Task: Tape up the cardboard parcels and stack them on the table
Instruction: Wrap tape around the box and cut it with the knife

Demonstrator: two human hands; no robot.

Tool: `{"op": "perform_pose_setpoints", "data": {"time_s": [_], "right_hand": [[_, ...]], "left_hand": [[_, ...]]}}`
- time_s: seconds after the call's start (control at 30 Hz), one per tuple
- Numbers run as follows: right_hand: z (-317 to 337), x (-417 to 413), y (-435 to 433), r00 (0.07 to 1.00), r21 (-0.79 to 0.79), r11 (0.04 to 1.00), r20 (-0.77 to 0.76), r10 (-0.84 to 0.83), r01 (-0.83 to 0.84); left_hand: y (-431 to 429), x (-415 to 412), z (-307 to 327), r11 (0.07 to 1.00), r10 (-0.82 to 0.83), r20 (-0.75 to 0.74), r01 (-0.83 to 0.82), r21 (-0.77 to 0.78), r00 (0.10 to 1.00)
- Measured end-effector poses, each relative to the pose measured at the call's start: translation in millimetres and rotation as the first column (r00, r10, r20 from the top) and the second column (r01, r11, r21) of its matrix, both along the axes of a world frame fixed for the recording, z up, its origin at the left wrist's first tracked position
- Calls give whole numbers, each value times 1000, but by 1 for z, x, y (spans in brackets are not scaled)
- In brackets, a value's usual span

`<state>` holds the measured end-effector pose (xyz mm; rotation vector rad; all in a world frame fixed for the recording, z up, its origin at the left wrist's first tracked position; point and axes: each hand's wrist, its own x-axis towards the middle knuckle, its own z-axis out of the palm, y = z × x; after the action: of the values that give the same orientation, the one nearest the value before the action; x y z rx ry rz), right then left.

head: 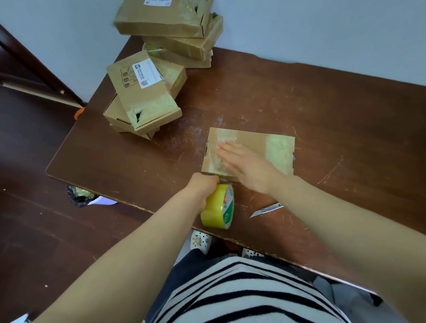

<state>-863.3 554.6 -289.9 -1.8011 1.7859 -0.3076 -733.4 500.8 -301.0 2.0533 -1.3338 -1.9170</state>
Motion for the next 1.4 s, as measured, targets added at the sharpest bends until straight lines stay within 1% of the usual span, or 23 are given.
{"op": "perform_pose_setpoints", "data": {"time_s": [0.07, 0.13, 0.17, 0.27, 0.37, 0.43, 0.5, 0.57, 0.7, 0.77, 0.8, 0.83, 0.87, 0.9, 0.93, 0.97, 1.0, 1.07, 1.13, 1.3, 1.37, 1.4], "right_hand": [[-16, 2, -17, 984, 41, 991, -125, 129, -125], [-36, 0, -20, 952, 79, 982, -244, 186, -171], [-43, -1, -19, 935, 67, 980, -293, 197, -186], [-51, -2, -18, 929, 34, 974, -295, 223, -223], [-54, 0, -17, 921, 25, 973, -320, 223, -228], [-56, 3, -14, 899, 4, 976, -389, 203, -219], [-59, 8, -9, 869, -53, 976, -468, 163, -211], [-61, 11, -6, 853, -94, 974, -504, 134, -208], [-60, 14, -8, 839, -53, 977, -523, 151, -209], [-55, 8, -8, 825, 6, 967, -521, 219, -253], [-48, 4, -10, 842, 54, 961, -470, 265, -272], [-41, 1, -13, 889, 94, 965, -374, 262, -245], [-33, 1, -18, 947, 95, 982, -264, 184, -165], [-29, 3, -26, 982, 58, 997, -178, 61, -52], [-28, 5, -36, 988, 10, 998, -139, -61, 63], [-29, 9, -44, 976, -25, 990, -165, -144, 141], [-32, 15, -49, 956, -29, 983, -230, -184, 182], [-44, 25, -51, 911, -26, 979, -362, -199, 203], [-54, 28, -49, 880, -72, 979, -430, -202, 189], [-55, 27, -52, 903, -59, 981, -384, -194, 186], [-54, 31, -45, 901, -96, 986, -402, -164, 137], [-55, 33, -41, 895, -87, 991, -425, -132, 104]], "left_hand": [[0, 0, 0, 1000, 13, -5, -13, -10, 1000], [1, -1, 0, 1000, 9, -2, -9, -7, 1000], [1, 0, 1, 1000, -11, 10, 12, -7, 1000], [5, 7, -3, 993, -121, 100, 121, 8, 988], [4, 14, -4, 994, -111, 123, 107, 37, 986], [0, 18, -1, 997, -73, 133, 71, 19, 988], [-6, 20, 2, 999, -37, 137, 37, -1, 990], [-9, 22, 4, 1000, -18, 138, 18, -1, 990], [-12, 27, 8, 1000, 13, 121, -15, 15, 993], [-14, 30, 11, 1000, 27, 108, -28, 10, 994], [-15, 32, 13, 999, 34, 101, -35, 11, 994], [-16, 33, 16, 999, 40, 94, -42, 16, 995], [-19, 34, 18, 999, 44, 89, -46, 23, 995], [-21, 35, 21, 999, 41, 85, -43, 26, 996], [-23, 36, 23, 999, 38, 81, -40, 23, 996], [-24, 36, 25, 999, 39, 77, -41, 17, 996], [-26, 37, 25, 999, 38, 75, -39, 14, 996], [-30, 40, 26, 999, 31, 78, -32, 21, 996], [-36, 45, 26, 999, 39, 85, -41, 31, 996], [-46, 54, 30, 996, 87, 92, -90, 22, 992], [-49, 55, 32, 994, 100, 70, -102, 23, 992], [-50, 55, 33, 993, 111, 56, -113, 23, 992]]}}
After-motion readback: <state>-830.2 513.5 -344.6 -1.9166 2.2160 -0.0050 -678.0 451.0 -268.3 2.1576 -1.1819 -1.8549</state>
